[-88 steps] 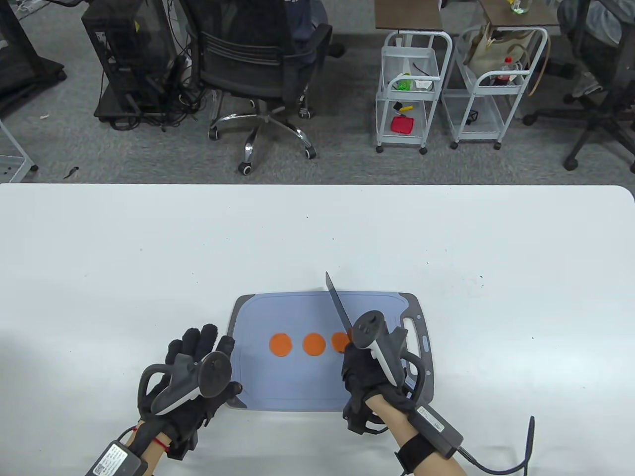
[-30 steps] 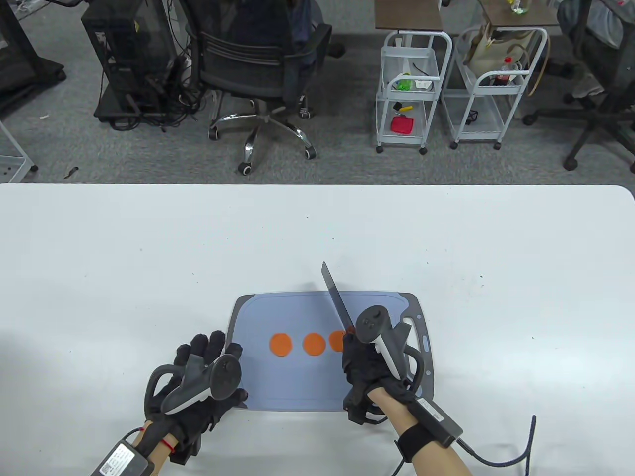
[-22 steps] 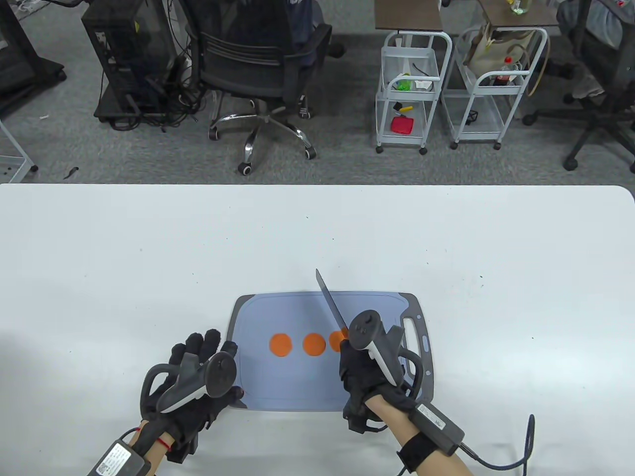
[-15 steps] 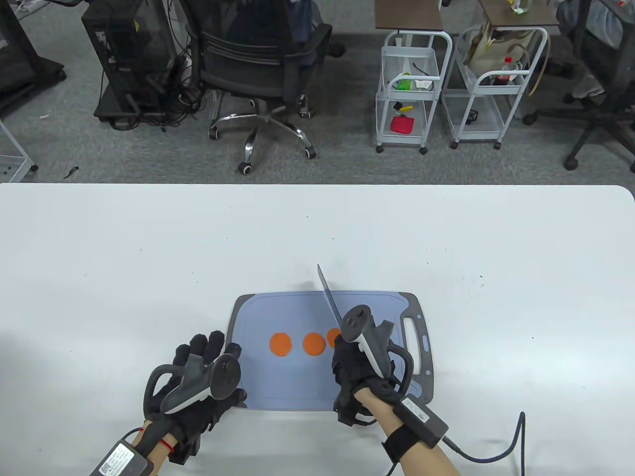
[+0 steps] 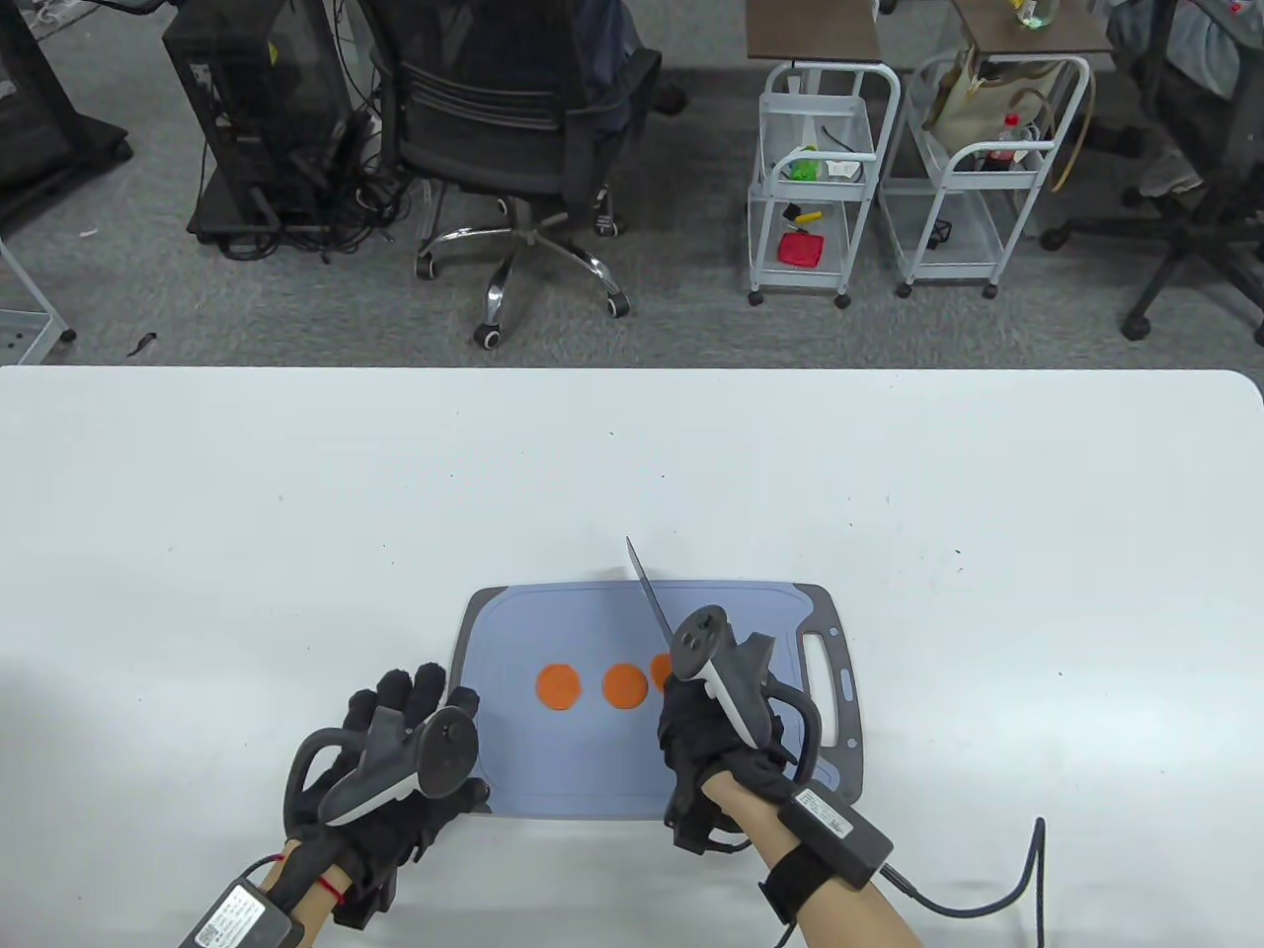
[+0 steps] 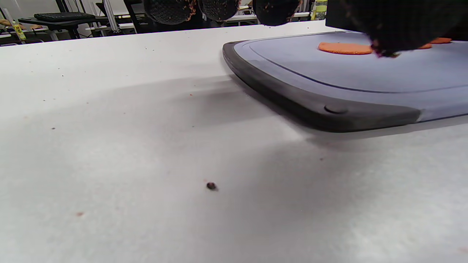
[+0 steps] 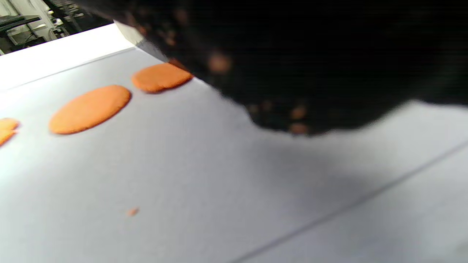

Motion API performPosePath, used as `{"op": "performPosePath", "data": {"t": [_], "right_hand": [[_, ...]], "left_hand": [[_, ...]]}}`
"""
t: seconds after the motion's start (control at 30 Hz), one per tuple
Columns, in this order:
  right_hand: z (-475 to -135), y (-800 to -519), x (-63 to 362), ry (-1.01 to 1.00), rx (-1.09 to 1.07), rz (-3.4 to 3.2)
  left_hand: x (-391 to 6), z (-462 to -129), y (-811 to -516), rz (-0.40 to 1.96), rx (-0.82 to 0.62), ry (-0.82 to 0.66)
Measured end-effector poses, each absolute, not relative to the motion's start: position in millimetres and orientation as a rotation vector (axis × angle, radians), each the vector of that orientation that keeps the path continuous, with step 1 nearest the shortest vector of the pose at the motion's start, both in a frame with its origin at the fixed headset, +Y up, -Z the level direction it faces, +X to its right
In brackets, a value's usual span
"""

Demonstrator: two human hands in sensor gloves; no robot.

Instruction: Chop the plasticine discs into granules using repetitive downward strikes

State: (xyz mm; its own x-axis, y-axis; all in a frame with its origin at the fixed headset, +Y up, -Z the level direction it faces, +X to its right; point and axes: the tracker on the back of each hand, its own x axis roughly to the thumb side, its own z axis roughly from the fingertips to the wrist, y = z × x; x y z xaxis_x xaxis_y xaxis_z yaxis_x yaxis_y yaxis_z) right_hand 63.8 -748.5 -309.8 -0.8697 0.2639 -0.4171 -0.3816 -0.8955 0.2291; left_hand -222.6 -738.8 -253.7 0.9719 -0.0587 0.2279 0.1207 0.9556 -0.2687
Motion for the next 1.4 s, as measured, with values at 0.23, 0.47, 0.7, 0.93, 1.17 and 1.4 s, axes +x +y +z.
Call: {"op": "performPosePath", "data": {"t": [0.23, 0.47, 0.7, 0.93, 1.17, 1.4], "right_hand": [[-313.7, -738.5, 59.7, 0.394, -0.481, 2.768], [-308.3, -735.6, 51.9, 0.425, -0.481, 2.876], [-320.0, -748.4, 60.3, 0.385, -0.502, 2.715], [-321.6, -714.4, 61.0, 0.551, -0.477, 2.779], [-311.0, -741.0, 53.9, 0.456, -0.48, 2.812], [-328.4, -726.5, 53.3, 0.55, -0.482, 2.793]], "left_hand": [[-222.3, -253.4, -739.8, -0.085, -0.293, -0.227], [-224.0, -253.6, -739.5, -0.088, -0.294, -0.222], [-222.5, -253.4, -739.6, -0.083, -0.289, -0.219], [-223.5, -253.1, -739.6, -0.083, -0.301, -0.219], [-221.3, -252.3, -740.6, -0.101, -0.311, -0.229], [-219.5, -249.8, -740.4, -0.107, -0.306, -0.237]]}}
